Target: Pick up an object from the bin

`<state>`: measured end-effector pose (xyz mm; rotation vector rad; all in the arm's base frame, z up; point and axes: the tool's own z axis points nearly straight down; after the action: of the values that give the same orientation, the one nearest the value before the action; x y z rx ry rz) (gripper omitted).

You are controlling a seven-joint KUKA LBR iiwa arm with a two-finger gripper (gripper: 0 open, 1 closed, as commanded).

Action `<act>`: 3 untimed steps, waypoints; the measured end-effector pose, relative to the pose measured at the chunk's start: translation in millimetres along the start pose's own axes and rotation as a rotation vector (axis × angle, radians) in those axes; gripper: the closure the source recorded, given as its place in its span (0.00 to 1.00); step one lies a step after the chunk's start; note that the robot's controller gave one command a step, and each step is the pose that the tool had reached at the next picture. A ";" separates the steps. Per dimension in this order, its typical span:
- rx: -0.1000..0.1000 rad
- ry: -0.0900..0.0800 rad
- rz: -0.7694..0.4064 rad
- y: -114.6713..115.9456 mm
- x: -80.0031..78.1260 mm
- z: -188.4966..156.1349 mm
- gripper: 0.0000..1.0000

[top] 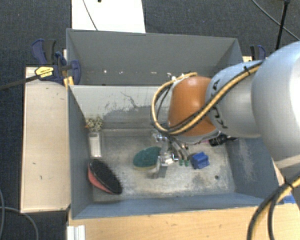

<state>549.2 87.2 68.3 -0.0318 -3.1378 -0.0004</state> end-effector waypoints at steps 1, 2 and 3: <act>0.000 -0.003 0.002 -0.4 -0.9 -1.7 1.00; 0.001 -0.003 -0.568 -10.5 64.9 -1.4 1.00; 0.001 -0.008 -1.195 40.7 39.8 -2.5 1.00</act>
Offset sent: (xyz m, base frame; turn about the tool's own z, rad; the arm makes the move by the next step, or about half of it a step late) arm 0.0000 0.0000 0.0000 0.0000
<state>510.2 128.7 70.9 1.7439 -2.6183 -0.0021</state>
